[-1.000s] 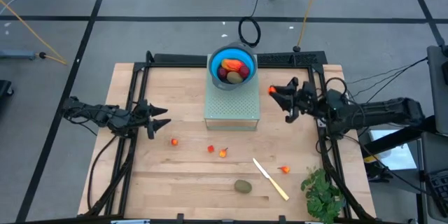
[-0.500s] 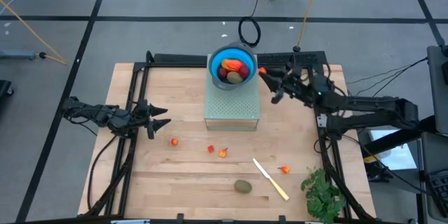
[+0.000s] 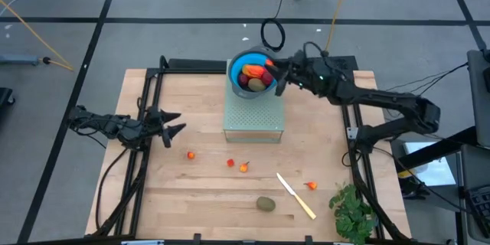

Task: Pick & Place Fruit
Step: Put the peach into the blue strainer bowl on the shelf

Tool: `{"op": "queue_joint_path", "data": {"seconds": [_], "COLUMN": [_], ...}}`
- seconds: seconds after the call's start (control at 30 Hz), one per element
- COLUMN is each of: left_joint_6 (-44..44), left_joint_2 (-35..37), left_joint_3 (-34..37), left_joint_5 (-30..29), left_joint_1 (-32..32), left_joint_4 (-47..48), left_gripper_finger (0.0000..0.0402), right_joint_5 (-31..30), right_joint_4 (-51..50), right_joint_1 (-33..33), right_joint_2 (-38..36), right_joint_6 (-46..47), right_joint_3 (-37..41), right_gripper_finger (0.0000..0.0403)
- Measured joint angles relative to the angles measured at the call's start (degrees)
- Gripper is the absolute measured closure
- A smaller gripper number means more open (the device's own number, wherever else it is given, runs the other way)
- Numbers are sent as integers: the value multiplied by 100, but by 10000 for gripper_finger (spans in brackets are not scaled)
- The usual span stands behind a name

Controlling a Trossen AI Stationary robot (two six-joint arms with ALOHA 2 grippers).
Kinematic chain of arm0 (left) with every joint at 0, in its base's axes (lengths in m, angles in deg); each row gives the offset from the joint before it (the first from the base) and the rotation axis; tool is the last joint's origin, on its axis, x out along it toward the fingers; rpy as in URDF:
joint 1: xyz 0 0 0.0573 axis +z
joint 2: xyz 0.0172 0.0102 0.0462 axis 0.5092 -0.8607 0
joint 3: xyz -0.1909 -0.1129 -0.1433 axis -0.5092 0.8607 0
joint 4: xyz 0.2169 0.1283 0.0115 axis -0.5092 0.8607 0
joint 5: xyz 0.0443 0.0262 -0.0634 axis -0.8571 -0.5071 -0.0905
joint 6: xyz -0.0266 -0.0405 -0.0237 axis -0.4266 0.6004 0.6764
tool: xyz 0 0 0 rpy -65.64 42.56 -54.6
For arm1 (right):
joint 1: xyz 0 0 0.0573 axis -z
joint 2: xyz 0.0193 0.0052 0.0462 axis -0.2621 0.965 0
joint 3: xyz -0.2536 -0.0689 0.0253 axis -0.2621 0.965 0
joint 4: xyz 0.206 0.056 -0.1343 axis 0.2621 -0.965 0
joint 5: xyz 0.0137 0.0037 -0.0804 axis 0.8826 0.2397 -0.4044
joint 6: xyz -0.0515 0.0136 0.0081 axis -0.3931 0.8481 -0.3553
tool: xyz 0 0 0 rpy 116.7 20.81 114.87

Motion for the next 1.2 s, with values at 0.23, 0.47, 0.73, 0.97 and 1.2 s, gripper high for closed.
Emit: {"op": "queue_joint_path", "data": {"seconds": [0.23,0.47,0.73,0.97,1.2], "left_joint_6": [2,11,11,9,11], "left_joint_2": [-1,0,-2,-2,-1], "left_joint_3": [0,0,0,0,0], "left_joint_5": [-257,-262,-303,-305,-307], "left_joint_1": [0,0,0,0,0], "left_joint_4": [0,2,11,11,11], "left_gripper_finger": [133,133,133,133,133], "right_joint_5": [21,307,791,852,856], "right_joint_4": [-1112,-1515,-1826,-2253,-2549], "right_joint_1": [324,658,914,956,986], "right_joint_2": [568,934,1252,1248,1230], "right_joint_6": [-408,-471,-324,-320,-320], "right_joint_3": [-960,-1268,-1278,-1278,-1278], "right_gripper_finger": [298,298,298,298,298]}}
